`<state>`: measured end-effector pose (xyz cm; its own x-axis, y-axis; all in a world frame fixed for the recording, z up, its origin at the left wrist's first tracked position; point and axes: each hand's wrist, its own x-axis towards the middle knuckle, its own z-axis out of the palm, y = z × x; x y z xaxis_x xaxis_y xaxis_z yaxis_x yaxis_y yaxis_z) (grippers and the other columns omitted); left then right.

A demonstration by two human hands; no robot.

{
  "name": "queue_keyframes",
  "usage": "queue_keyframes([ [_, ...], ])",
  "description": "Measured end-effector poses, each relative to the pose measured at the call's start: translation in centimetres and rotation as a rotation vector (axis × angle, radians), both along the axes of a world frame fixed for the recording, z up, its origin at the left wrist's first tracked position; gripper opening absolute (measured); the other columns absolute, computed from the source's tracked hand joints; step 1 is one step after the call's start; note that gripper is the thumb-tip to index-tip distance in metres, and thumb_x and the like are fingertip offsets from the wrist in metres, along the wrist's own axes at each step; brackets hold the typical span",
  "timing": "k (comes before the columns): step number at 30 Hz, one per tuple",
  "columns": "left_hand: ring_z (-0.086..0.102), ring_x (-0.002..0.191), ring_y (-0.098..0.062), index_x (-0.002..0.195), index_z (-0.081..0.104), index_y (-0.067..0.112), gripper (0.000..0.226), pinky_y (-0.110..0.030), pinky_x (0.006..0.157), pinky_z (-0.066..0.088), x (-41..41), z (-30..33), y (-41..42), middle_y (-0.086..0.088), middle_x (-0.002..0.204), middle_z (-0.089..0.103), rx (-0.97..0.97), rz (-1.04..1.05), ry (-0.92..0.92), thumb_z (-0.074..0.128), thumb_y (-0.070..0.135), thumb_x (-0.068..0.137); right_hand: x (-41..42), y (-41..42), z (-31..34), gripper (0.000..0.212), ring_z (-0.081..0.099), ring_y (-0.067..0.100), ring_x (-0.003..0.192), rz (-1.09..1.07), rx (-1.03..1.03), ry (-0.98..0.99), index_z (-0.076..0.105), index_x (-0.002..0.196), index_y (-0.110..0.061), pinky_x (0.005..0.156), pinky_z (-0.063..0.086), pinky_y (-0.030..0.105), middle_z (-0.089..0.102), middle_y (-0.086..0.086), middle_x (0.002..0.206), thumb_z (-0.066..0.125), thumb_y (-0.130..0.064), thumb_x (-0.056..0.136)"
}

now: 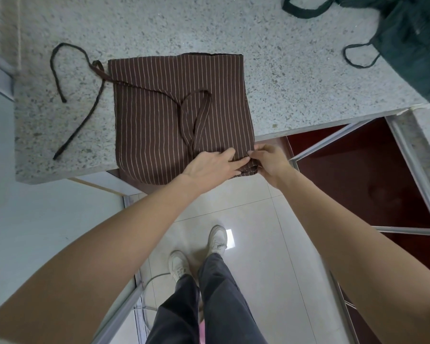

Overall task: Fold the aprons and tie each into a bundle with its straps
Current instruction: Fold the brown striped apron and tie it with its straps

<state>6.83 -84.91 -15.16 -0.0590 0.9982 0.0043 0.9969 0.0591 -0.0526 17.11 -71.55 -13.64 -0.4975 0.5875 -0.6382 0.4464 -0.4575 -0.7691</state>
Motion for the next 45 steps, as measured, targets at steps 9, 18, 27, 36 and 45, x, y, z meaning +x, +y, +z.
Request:
queue_keyframes([
  [9, 0.062, 0.096, -0.032, 0.144, 0.032, 0.013, 0.046, -0.042, 0.077, 0.051, -3.3, 3.1, 1.4, -0.011, 0.137, 0.04, -0.074, 0.554, -0.362, 0.034, 0.032, 0.101, -0.2, 1.0, -1.2, 0.035, 0.058, 0.027, 0.084, 0.048, 0.02, -0.095, 0.048, 0.086, -0.012, 0.07, 0.053, 0.033, 0.052, 0.02, 0.103, 0.043, 0.022, 0.085],
  [18, 0.051, 0.116, -0.03, 0.148, 0.012, 0.003, 0.087, -0.035, 0.068, 0.042, -6.4, 3.3, 3.8, -0.021, 0.138, 0.039, -0.519, 0.814, -0.18, 0.062, 0.039, 0.087, -1.4, 1.1, -1.3, 0.037, 0.057, 0.03, 0.094, 0.11, 0.105, -0.227, 0.048, 0.098, -0.008, 0.087, 0.053, 0.042, 0.052, 0.021, 0.113, 0.045, 0.025, 0.082],
  [27, 0.063, 0.085, -0.027, 0.148, 0.003, 0.01, 0.087, -0.036, 0.064, 0.041, -5.9, 4.1, 1.7, -0.012, 0.099, 0.064, -0.303, 0.956, -0.524, 0.065, 0.018, 0.087, -1.6, 0.6, -0.6, 0.063, 0.059, 0.029, 0.092, 0.332, 0.569, -0.341, 0.032, 0.13, -0.02, 0.077, 0.05, 0.037, 0.056, 0.012, 0.095, 0.047, 0.016, 0.08],
  [36, 0.061, 0.104, -0.035, 0.133, 0.036, 0.001, 0.051, -0.038, 0.073, 0.045, -6.1, 4.6, -0.4, -0.016, 0.118, 0.06, -0.333, 0.739, -0.271, 0.056, 0.022, 0.091, -3.6, -0.2, 1.2, 0.076, 0.062, 0.027, 0.085, 0.731, 0.647, -0.485, 0.017, 0.15, -0.033, 0.066, 0.052, 0.03, 0.058, 0.012, 0.127, 0.042, 0.005, 0.089],
  [45, 0.061, 0.065, -0.022, 0.107, 0.059, -0.005, 0.032, -0.028, 0.07, 0.051, -4.6, 7.3, -1.8, -0.009, 0.067, 0.059, -0.949, 0.792, -0.645, 0.039, 0.008, 0.087, -4.2, -0.8, 1.0, 0.077, 0.062, 0.028, 0.103, 0.68, 0.691, -0.498, 0.02, 0.149, -0.026, 0.088, 0.051, 0.034, 0.05, 0.011, 0.138, 0.065, -0.016, 0.088],
])
